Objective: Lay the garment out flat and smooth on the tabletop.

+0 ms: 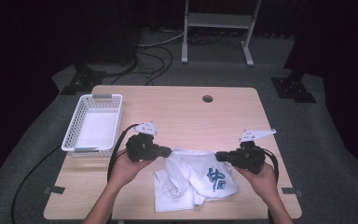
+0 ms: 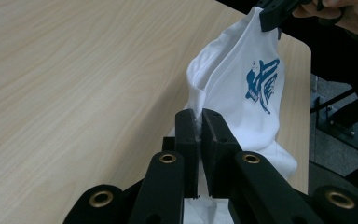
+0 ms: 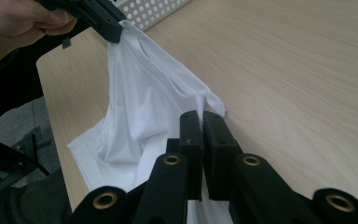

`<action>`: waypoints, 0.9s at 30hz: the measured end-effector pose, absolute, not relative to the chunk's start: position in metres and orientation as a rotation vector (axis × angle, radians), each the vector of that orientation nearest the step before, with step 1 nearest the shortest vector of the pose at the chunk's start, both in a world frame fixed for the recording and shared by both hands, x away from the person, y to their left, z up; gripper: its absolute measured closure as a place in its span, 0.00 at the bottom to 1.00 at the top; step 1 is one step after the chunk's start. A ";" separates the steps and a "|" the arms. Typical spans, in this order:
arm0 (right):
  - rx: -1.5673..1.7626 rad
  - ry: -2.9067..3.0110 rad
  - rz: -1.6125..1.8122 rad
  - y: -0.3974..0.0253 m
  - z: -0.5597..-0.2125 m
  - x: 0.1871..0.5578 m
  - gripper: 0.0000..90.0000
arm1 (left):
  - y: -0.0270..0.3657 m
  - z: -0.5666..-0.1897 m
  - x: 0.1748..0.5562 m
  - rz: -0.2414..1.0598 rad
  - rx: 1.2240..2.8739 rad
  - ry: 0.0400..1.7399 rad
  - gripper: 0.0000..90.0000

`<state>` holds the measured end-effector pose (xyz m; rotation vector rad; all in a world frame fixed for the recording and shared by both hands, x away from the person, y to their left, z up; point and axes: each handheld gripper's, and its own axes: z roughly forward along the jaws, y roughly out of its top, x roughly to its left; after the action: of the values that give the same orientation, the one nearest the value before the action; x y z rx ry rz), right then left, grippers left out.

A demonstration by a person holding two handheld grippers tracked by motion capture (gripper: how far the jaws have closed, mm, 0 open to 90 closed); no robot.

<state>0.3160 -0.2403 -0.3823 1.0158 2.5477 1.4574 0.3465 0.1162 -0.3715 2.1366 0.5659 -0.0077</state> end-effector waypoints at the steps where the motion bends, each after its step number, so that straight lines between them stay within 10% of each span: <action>1: 1.011 2.549 1.459 -0.240 -0.380 0.318 0.97 | 0.117 -0.369 0.348 -0.005 2.131 0.564 0.95; 27: 0.939 2.519 1.438 -0.239 -0.333 0.357 0.97 | 0.114 -0.308 0.391 0.110 2.134 0.517 0.96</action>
<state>0.3569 -0.2391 -0.3335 0.9392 2.5194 1.4379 0.3912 0.1135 -0.3080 2.1344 0.5175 0.1102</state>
